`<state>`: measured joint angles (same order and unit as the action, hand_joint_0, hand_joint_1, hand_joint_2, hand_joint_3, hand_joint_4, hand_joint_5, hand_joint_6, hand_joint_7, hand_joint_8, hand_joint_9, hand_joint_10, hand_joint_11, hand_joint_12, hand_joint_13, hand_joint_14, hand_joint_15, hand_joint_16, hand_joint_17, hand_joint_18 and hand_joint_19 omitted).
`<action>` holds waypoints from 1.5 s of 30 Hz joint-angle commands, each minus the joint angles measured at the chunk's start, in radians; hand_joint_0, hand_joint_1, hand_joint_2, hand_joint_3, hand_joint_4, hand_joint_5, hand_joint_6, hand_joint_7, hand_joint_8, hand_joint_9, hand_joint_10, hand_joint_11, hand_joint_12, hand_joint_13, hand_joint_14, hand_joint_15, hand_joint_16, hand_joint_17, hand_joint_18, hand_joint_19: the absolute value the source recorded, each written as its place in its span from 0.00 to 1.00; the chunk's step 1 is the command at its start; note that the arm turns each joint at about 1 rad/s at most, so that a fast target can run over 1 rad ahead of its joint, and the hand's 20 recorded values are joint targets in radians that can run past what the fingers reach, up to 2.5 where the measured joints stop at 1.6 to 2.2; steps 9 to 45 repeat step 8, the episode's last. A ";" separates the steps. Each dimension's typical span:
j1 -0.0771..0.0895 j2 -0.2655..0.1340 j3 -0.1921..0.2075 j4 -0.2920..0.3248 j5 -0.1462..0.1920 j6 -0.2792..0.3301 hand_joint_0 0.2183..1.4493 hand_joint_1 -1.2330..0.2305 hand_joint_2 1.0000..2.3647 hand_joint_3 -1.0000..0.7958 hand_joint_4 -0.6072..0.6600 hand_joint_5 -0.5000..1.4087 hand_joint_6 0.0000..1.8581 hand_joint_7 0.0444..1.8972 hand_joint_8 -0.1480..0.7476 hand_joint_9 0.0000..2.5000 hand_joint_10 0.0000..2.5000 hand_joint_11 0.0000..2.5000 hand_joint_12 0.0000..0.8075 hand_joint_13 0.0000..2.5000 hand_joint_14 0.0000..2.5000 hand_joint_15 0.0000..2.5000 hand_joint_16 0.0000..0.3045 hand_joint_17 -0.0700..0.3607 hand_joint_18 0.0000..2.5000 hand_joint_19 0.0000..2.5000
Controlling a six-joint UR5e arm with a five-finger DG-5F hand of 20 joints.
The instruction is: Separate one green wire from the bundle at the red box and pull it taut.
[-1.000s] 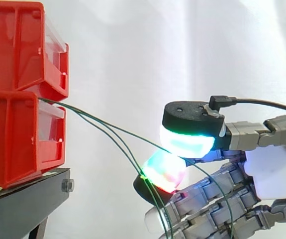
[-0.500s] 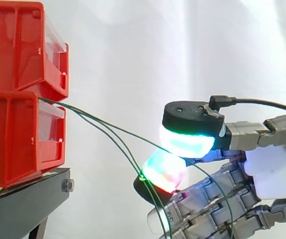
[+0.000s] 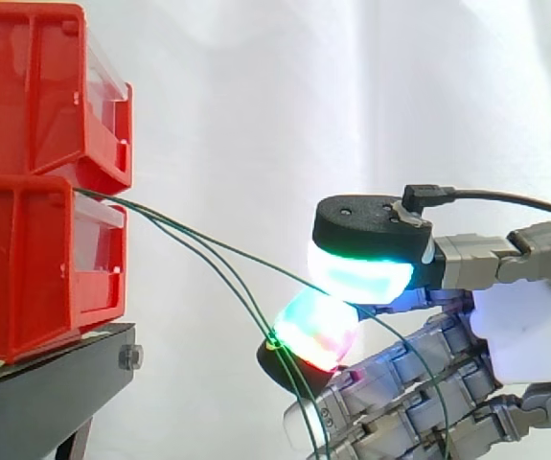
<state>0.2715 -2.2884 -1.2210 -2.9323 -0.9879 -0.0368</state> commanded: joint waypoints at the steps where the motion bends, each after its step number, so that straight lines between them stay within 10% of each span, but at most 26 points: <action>1: 0.000 0.000 0.000 -0.001 0.000 0.000 0.31 0.29 0.02 0.54 0.29 0.21 0.46 0.58 0.38 0.34 0.00 0.10 0.41 0.25 0.01 0.14 0.18 0.45 0.22 0.23; 45: 0.000 0.000 0.000 0.001 0.000 0.000 0.31 0.29 0.02 0.54 0.29 0.21 0.46 0.58 0.37 0.34 0.00 0.10 0.41 0.25 0.01 0.14 0.18 0.45 0.22 0.23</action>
